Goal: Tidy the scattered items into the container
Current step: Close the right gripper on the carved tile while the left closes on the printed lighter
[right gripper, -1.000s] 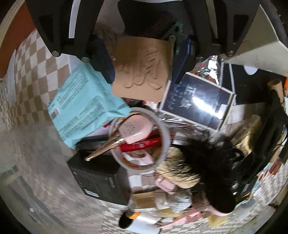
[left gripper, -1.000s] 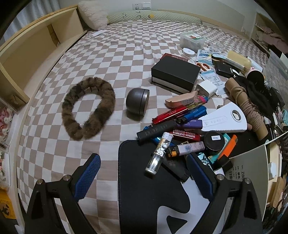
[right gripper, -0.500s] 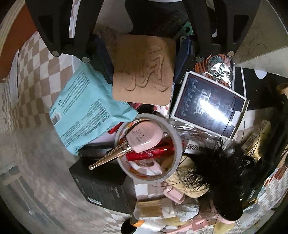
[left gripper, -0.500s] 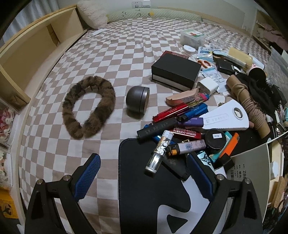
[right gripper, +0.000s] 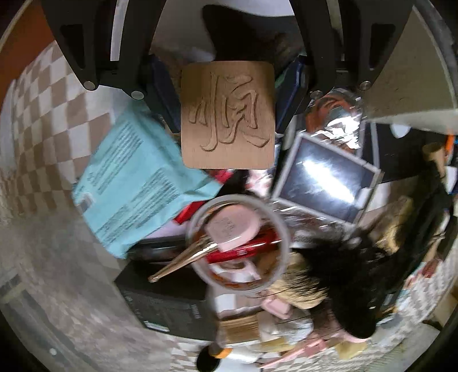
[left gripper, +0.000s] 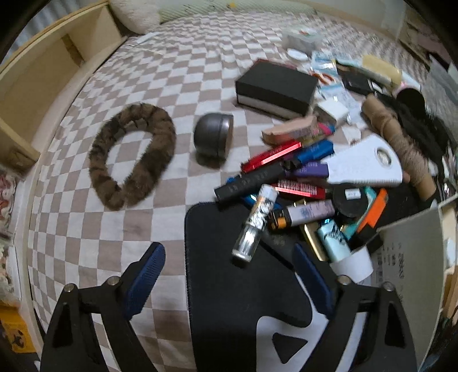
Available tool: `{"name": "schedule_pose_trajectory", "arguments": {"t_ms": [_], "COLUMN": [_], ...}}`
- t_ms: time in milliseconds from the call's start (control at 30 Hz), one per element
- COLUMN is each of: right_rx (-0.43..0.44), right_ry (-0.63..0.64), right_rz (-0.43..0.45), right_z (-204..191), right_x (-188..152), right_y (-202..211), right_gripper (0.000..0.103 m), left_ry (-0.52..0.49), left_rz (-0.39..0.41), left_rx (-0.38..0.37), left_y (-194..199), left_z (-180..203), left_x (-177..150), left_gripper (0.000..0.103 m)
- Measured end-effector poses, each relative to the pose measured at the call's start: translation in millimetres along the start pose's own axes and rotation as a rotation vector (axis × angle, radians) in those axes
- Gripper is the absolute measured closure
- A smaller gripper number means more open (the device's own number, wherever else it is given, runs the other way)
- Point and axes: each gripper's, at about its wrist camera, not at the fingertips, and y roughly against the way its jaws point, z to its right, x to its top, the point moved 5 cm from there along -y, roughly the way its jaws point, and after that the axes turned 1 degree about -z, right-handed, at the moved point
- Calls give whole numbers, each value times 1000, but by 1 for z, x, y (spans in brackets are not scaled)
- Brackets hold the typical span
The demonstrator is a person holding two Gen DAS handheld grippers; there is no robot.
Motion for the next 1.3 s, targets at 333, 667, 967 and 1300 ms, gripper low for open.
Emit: {"name": "schedule_pose_trajectory", "arguments": {"t_ms": [333, 667, 967, 1300], "right_rx": [14, -1, -2, -49], "right_ry": [38, 60, 60, 163], "right_rz": [-14, -17, -17, 16], "right_z": [-9, -12, -14, -37], "right_x": [-2, 4, 11, 23], "right_y": [-3, -5, -6, 3], "right_gripper": [38, 38, 38, 38], "left_ry": [-136, -87, 66, 134], "left_rz": [-11, -29, -84, -108], "left_rx": [101, 81, -66, -84], "left_y": [-21, -39, -46, -41], "left_z": [19, 15, 11, 1], "left_x": [3, 11, 18, 14], "left_gripper": [41, 43, 74, 84]}}
